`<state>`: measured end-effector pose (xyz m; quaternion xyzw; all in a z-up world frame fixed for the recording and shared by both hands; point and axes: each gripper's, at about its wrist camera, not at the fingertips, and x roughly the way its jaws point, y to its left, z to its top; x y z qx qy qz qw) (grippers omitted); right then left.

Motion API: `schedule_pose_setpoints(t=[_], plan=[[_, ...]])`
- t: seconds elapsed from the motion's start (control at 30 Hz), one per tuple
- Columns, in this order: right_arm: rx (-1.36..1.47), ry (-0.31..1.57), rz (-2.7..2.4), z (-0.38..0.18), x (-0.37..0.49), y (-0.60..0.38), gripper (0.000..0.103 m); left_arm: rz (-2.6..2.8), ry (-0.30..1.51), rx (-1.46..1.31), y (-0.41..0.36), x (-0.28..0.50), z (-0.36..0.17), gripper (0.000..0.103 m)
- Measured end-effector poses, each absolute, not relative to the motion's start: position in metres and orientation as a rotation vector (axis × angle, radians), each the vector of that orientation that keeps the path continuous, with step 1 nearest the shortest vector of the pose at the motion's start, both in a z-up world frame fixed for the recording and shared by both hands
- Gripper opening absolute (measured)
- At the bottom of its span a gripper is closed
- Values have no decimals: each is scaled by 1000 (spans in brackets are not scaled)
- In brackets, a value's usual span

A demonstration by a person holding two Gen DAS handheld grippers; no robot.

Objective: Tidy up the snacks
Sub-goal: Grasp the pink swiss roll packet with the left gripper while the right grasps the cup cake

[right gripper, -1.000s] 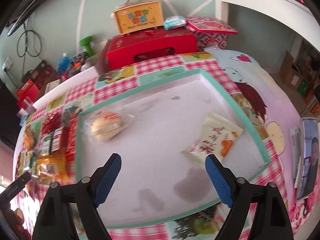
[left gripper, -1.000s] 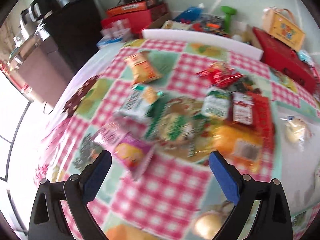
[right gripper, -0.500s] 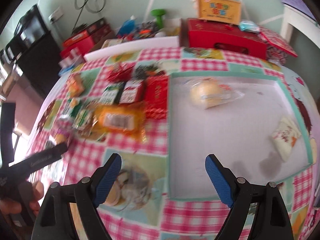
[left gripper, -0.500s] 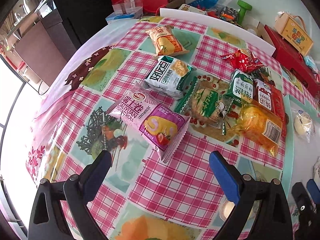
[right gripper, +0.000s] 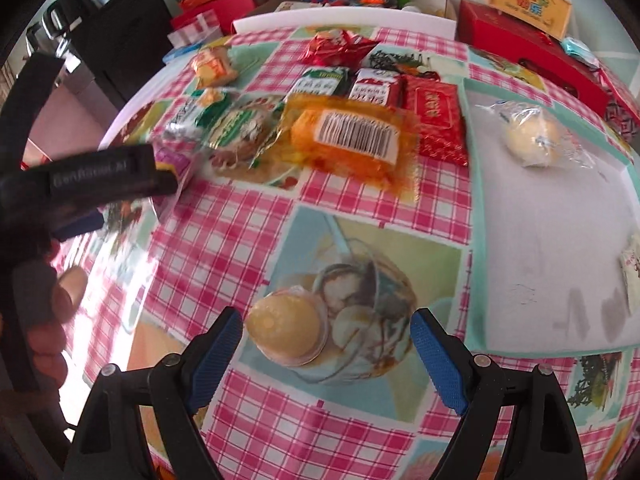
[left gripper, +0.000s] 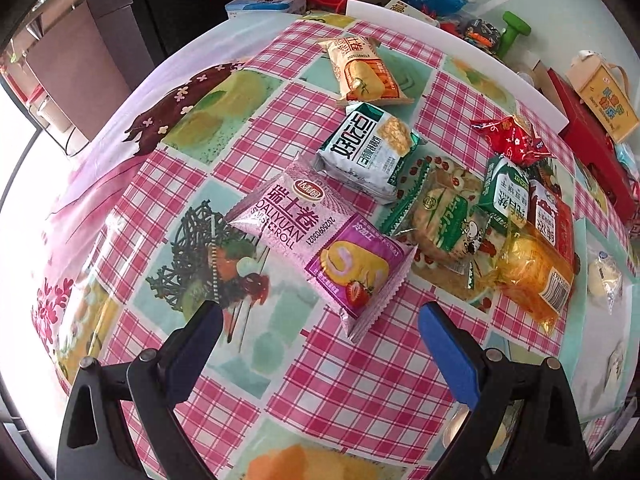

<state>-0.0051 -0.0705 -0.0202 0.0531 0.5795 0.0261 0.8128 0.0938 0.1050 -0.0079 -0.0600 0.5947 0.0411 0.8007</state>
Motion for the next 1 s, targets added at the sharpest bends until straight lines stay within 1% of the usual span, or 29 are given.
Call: schedule_pose_setpoints(t=[0.2,0.43,0.63,0.8,0.97,1.0], plan=[[53,1267,74,-30,-8,-58,88,85,1258,-154,108,110,-3,98],[57,1275,2,-35,-5,-73,88,156,1297,-215,118,130,-26,98],[62,1272,-11,-34,-6,-84,88,232,1204,-247,126,136,-19,98],[64,1272,-10,-32,-8,-85,87,244,1183,-331,135,145,-24,98],[71,1271,-20,-35,-5,-78,87,259,1177,-356,142,138,-25,98],[73,1271,-22,-36,-5,-79,87,260,1186,-351,141,137,-25,94]])
